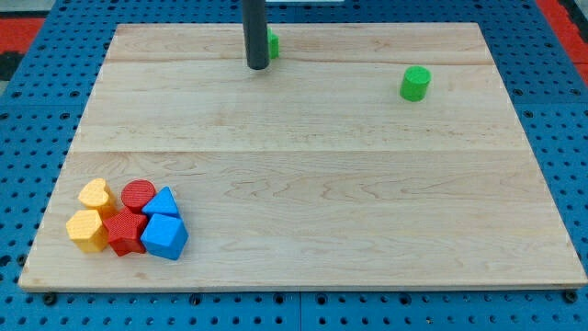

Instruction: Place the green circle to the right of the green star

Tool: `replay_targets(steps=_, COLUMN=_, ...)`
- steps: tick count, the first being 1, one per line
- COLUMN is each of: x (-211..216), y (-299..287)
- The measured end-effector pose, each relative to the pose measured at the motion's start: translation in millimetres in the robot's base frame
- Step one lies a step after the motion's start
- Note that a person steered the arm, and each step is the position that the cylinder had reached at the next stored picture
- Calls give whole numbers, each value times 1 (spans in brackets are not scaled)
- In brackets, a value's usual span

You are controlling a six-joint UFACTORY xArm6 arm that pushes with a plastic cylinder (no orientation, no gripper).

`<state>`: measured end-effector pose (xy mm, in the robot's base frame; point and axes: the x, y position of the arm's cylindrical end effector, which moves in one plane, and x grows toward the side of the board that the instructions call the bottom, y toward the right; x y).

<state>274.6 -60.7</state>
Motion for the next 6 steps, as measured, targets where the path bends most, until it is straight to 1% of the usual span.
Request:
replay_targets(steps=1, x=-25, y=0)
replay_targets(steps=2, x=-28, y=1)
replay_targets(steps=3, x=42, y=7)
replay_targets(steps=4, x=124, y=59)
replay_targets(steps=5, x=167, y=150)
replay_targets(steps=6, x=159, y=238)
